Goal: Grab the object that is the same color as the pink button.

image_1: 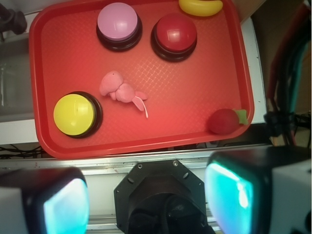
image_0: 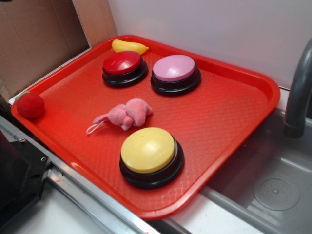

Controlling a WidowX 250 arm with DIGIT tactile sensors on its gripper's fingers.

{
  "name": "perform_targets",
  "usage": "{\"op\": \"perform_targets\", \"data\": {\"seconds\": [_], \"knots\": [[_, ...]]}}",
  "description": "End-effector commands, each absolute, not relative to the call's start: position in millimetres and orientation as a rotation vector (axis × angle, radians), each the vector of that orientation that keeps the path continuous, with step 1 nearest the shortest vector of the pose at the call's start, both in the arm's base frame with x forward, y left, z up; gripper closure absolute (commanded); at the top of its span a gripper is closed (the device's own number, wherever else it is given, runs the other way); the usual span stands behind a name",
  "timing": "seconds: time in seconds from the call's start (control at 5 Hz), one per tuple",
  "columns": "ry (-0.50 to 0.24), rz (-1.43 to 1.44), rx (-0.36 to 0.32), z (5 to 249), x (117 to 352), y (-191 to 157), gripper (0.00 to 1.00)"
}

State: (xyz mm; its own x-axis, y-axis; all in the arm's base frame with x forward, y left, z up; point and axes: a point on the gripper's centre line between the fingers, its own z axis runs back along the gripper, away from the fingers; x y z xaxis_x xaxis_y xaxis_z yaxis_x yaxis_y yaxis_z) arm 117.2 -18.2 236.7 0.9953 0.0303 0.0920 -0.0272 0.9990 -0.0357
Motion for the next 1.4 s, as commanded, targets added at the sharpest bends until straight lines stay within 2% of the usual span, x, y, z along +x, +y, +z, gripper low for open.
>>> {"op": "perform_targets", "data": {"seconds": [0.0, 0.2, 0.4, 0.6, 0.8, 1.0, 1.2], "knots": [[-0.093, 0.029, -0.034, 237, 117, -18, 0.0], [-0.061, 0.154, -0.076, 229, 124, -17, 0.0], [-0.096, 0.306, -0.07, 218, 132, -19, 0.0], [-0.072, 0.557, -0.054, 189, 153, -20, 0.0], [-0.122, 0.806, -0.058, 167, 169, -16, 0.0], [-0.142, 1.027, -0.001, 136, 189, -16, 0.0], [-0.146, 1.154, -0.024, 108, 204, -20, 0.0]]}}
